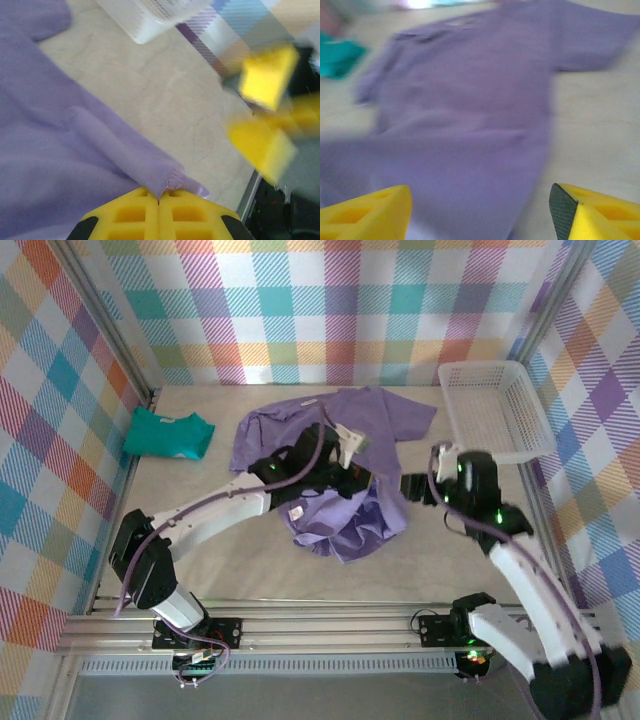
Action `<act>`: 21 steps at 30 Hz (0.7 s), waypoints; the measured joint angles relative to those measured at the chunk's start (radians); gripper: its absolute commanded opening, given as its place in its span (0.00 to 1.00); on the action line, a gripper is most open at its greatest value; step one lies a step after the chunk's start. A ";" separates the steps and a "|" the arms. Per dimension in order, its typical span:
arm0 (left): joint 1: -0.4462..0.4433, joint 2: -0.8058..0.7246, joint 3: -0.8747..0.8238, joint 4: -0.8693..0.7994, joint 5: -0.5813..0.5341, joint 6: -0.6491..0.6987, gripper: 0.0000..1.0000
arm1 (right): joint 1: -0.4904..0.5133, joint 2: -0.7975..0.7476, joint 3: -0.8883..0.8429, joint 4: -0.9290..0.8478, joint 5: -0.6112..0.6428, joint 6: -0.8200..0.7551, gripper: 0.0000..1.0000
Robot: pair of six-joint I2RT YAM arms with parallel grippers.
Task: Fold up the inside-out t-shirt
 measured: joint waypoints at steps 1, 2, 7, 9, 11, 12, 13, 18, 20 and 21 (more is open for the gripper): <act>0.027 0.000 0.008 -0.022 0.014 -0.009 0.00 | 0.047 -0.039 -0.056 0.060 -0.020 0.001 0.66; 0.053 0.000 0.014 -0.046 0.029 -0.018 0.00 | 0.123 -0.065 -0.137 0.150 -0.033 -0.005 0.64; 0.116 0.000 0.062 -0.171 0.074 -0.026 0.00 | 0.436 0.073 -0.404 0.478 0.024 -0.083 0.58; 0.113 0.000 0.097 -0.211 0.098 -0.026 0.00 | 0.475 0.205 -0.404 0.558 0.059 -0.129 0.52; 0.112 0.000 0.130 -0.241 0.121 -0.025 0.00 | 0.489 0.339 -0.385 0.671 0.115 -0.166 0.45; 0.111 -0.001 0.142 -0.253 0.129 -0.023 0.00 | 0.489 0.389 -0.376 0.724 0.140 -0.181 0.43; 0.112 -0.004 0.149 -0.262 0.138 -0.023 0.00 | 0.487 0.447 -0.364 0.790 0.173 -0.194 0.42; 0.112 -0.031 0.164 -0.304 0.197 -0.031 0.00 | 0.426 0.672 -0.280 1.033 0.257 -0.245 0.39; 0.112 -0.051 0.164 -0.303 0.226 -0.048 0.00 | 0.409 0.748 -0.228 1.092 0.267 -0.271 0.39; 0.111 -0.061 0.166 -0.302 0.240 -0.057 0.00 | 0.407 0.782 -0.198 1.114 0.269 -0.282 0.39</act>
